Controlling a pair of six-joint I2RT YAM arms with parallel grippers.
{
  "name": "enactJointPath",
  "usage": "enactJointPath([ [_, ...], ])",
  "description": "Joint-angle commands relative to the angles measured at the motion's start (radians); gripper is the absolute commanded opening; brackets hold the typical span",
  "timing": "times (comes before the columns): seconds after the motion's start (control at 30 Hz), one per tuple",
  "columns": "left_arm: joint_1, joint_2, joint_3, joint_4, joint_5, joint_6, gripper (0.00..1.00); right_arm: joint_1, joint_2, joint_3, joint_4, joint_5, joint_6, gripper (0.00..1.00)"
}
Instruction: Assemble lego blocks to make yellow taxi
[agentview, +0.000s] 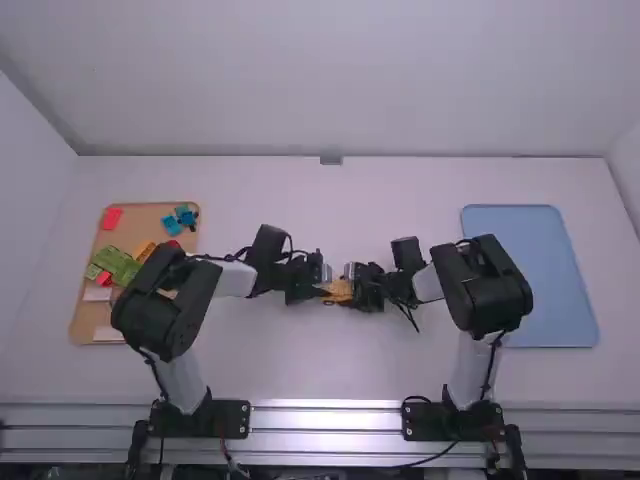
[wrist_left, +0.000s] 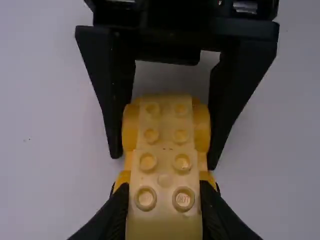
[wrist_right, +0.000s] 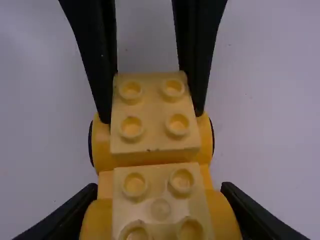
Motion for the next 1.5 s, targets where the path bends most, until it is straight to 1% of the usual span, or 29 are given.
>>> enactJointPath([
  [0.0,-0.004,0.010,0.005,0.000,0.002,0.010,0.80,0.011,0.012,-0.013,-0.008,-0.011,-0.020,0.53],
  [0.03,-0.006,0.010,0.005,0.007,0.028,0.009,0.99,0.011,0.012,-0.013,-0.008,-0.011,-0.021,0.53],
  [0.1,-0.003,0.010,0.006,0.039,0.111,0.010,0.99,0.011,0.012,-0.013,-0.008,-0.009,-0.021,0.53],
  [0.17,0.001,0.000,0.008,0.065,0.157,0.010,0.99,0.011,0.012,-0.013,-0.008,-0.008,-0.020,0.53],
  [0.3,0.045,-0.071,0.009,0.067,0.196,-0.014,1.00,0.011,0.012,-0.013,-0.008,-0.008,-0.020,0.53],
  [0.33,0.059,-0.094,0.009,0.068,0.187,-0.049,0.91,0.011,0.012,-0.013,-0.008,-0.009,-0.019,0.53],
  [0.4,0.079,-0.113,0.009,0.063,0.171,-0.099,0.45,0.011,0.012,-0.013,-0.008,-0.011,-0.020,0.53],
  [0.43,0.086,-0.114,0.009,0.057,0.154,-0.118,0.12,0.011,0.012,-0.013,-0.008,-0.011,-0.020,0.53],
  [0.47,0.087,-0.114,0.009,0.045,0.141,-0.126,0.02,0.011,0.012,-0.013,-0.008,-0.011,-0.021,0.53],
  [0.6,0.051,-0.103,0.008,-0.085,0.069,-0.062,0.02,0.011,0.012,-0.013,-0.008,-0.009,-0.021,0.53],
  [0.7,0.018,-0.069,0.008,-0.087,0.020,-0.036,0.02,0.011,0.012,-0.013,-0.008,-0.011,-0.021,0.54],
  [0.83,-0.026,-0.027,0.008,-0.050,-0.100,-0.116,0.02,0.011,0.012,-0.013,-0.008,-0.012,-0.020,0.54],
  [0.97,-0.055,0.039,0.016,-0.023,-0.129,-0.132,0.02,0.020,0.012,-0.013,-0.008,-0.011,-0.021,0.53],
  [1.07,-0.056,0.074,0.024,-0.060,-0.161,-0.129,0.02,0.024,0.012,-0.013,-0.008,-0.007,-0.021,0.53],
  [1.17,-0.056,0.096,0.023,-0.159,-0.219,-0.084,0.02,0.022,0.012,-0.013,-0.008,-0.007,-0.021,0.53],
  [1.2,-0.056,0.096,0.022,-0.163,-0.222,-0.083,0.02,0.022,0.012,-0.013,-0.008,-0.007,-0.021,0.53],
  [1.23,-0.056,0.096,0.019,-0.184,-0.243,-0.084,0.02,0.022,0.012,-0.013,-0.008,-0.008,-0.021,0.53],
  [1.27,-0.056,0.096,0.014,-0.207,-0.302,-0.098,0.02,0.021,0.012,-0.013,-0.003,-0.008,-0.020,0.53],
  [1.33,-0.057,0.096,0.011,-0.214,-0.346,-0.122,0.02,0.014,0.012,-0.013,0.000,-0.008,-0.021,0.53],
  [1.4,-0.055,0.086,0.012,-0.200,-0.330,-0.148,0.02,0.008,0.012,-0.013,0.003,-0.008,-0.020,0.57],
  [1.47,-0.056,0.061,0.024,-0.191,-0.262,-0.148,0.02,0.009,0.012,-0.013,0.003,-0.008,-0.021,0.58],
])
